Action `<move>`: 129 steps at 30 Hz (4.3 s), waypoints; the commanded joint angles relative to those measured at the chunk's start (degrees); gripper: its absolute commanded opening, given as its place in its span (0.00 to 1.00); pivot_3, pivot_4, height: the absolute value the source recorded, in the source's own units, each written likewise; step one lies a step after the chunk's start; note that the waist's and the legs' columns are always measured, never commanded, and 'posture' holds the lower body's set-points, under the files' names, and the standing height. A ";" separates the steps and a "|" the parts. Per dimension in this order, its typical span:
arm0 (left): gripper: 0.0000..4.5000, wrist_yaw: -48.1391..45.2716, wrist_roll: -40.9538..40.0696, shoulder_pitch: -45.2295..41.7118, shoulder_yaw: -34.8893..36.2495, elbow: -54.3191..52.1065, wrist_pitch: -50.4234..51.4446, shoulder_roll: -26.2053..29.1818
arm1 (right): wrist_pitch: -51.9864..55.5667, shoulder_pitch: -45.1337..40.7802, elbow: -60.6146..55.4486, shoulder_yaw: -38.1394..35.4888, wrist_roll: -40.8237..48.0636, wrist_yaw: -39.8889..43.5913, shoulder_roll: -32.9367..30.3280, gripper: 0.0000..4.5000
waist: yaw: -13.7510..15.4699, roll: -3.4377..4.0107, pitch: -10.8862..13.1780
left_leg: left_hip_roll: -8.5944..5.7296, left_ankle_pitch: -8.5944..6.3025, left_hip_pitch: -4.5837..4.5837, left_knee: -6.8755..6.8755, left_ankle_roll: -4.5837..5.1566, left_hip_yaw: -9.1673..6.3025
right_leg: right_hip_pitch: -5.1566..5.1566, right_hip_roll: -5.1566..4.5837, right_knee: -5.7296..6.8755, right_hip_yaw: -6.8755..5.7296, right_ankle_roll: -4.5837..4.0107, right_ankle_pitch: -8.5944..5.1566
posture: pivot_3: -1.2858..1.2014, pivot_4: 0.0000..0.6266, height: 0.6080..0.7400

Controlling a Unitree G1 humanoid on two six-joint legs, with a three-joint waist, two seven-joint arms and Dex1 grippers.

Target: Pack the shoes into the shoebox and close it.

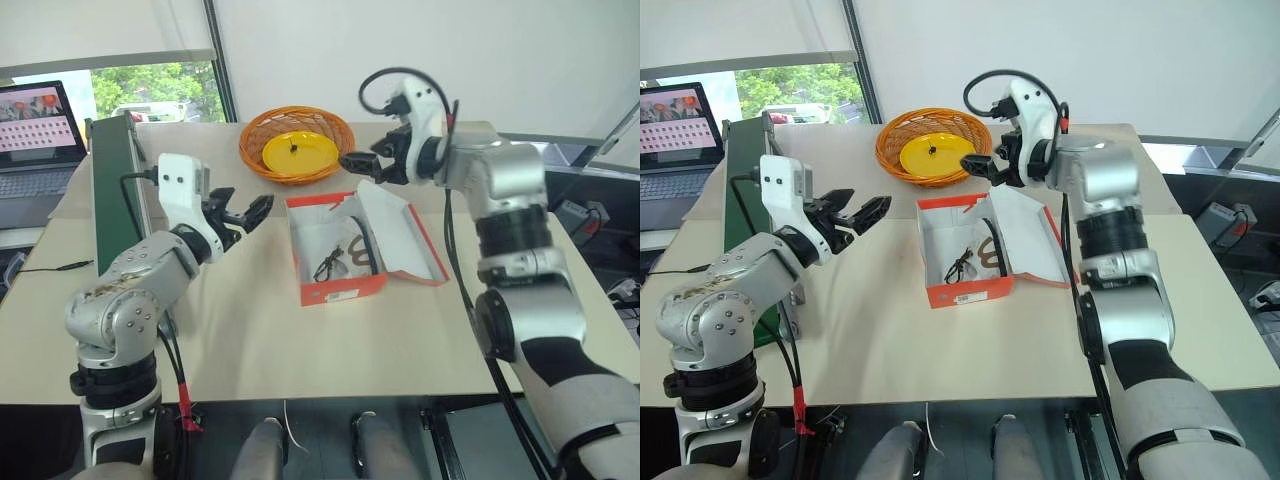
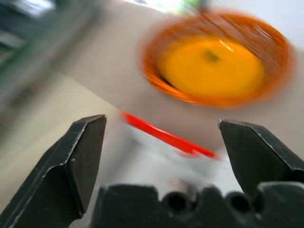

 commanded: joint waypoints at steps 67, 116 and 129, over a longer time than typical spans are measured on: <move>0.95 13.61 29.54 9.26 15.19 13.71 -17.02 0.65 | -30.14 17.47 -16.71 18.23 -5.25 4.65 6.81 1.00 | 0.06 -0.08 -0.05 | 0.07 0.01 0.31 0.08 -0.05 0.01 | 0.05 0.06 0.23 -0.03 -0.03 0.02 | 0.52 0.24 0.99; 0.03 9.35 8.32 -14.36 17.51 20.86 -11.15 -4.19 | -13.86 17.79 -19.57 10.21 -0.05 -3.94 6.36 1.00 | 0.34 -0.22 -0.08 | 0.05 0.12 0.13 0.11 -0.25 -0.11 | -0.03 -0.01 0.24 -0.15 -0.05 0.07 | 0.52 0.24 0.99; 0.03 21.35 -4.37 -19.59 10.71 10.26 -12.92 -29.43 | -0.64 11.62 -13.52 -8.98 10.98 -21.87 13.66 1.00 | 0.06 -0.22 -0.08 | 0.02 0.08 0.12 0.09 -0.20 -0.01 | -0.03 -0.01 0.20 -0.06 -0.04 0.08 | 0.52 0.24 0.99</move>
